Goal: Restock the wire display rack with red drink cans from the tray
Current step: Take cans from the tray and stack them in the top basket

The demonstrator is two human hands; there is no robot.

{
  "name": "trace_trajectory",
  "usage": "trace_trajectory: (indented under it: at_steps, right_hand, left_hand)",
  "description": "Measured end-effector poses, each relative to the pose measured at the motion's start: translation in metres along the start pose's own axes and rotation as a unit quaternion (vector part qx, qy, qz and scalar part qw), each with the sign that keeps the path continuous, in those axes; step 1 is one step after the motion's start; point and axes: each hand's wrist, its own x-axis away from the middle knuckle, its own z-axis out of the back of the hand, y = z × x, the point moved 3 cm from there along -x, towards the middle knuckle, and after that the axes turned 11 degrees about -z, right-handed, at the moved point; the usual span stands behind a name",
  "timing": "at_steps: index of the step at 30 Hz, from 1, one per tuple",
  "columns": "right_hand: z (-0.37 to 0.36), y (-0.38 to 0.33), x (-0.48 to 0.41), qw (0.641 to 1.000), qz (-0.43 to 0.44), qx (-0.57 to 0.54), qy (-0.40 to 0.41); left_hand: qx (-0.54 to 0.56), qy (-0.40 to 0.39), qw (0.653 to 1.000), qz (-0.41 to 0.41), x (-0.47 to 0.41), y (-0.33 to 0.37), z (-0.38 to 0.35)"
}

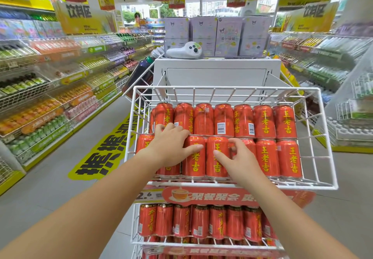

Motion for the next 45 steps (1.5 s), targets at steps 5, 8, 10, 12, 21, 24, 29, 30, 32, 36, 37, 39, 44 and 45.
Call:
trace_trajectory:
  at_steps: [5,8,10,12,21,24,29,30,32,36,37,39,44,45]
  right_hand:
    - [0.002,0.0,0.0,1.0,0.016,0.018,0.014]
    - [0.003,-0.001,0.001,0.999,0.02,0.03,0.007]
    - [0.003,-0.002,0.004,0.998,0.025,0.06,0.001]
    - [0.005,-0.005,0.008,0.994,0.031,0.102,0.005]
    - [0.002,-0.022,0.055,0.916,0.147,0.359,0.103]
    - [-0.009,-0.02,0.086,0.898,0.157,0.395,0.113]
    - [-0.037,-0.013,0.145,0.888,0.151,0.412,0.138]
    - [-0.044,-0.01,0.156,0.886,0.144,0.417,0.143]
    - [-0.059,-0.002,0.177,0.883,0.136,0.423,0.151]
    - [-0.095,0.025,0.215,0.883,0.105,0.436,0.141]
    - [-0.104,0.034,0.224,0.886,0.098,0.432,0.137]
    - [-0.124,0.054,0.241,0.889,0.082,0.435,0.117]
    - [-0.173,0.115,0.269,0.889,0.056,0.45,0.062]
    - [-0.185,0.13,0.272,0.888,0.052,0.454,0.048]
  left_hand:
    - [-0.026,-0.025,0.999,0.003,0.001,0.002,-0.001]
    - [-0.023,-0.022,0.999,0.008,0.003,0.003,-0.001]
    - [-0.038,-0.01,0.999,0.006,0.006,0.004,0.001]
    - [-0.064,0.004,0.998,0.001,0.012,0.006,0.003]
    - [-0.1,-0.012,0.995,-0.014,0.076,0.018,0.007]
    - [-0.1,0.001,0.995,-0.025,0.107,0.02,0.011]
    - [-0.081,0.033,0.994,-0.063,0.161,0.021,0.008]
    - [-0.079,0.039,0.993,-0.074,0.172,0.021,0.005]
    - [-0.075,0.046,0.991,-0.099,0.197,0.022,-0.004]
    - [-0.066,0.037,0.985,-0.152,0.248,0.022,-0.031]
    - [-0.06,0.03,0.985,-0.159,0.26,0.022,-0.04]
    - [-0.049,0.006,0.984,-0.169,0.282,0.022,-0.06]
    - [-0.02,-0.061,0.985,-0.16,0.328,0.017,-0.135]
    - [-0.017,-0.077,0.985,-0.153,0.337,0.017,-0.154]
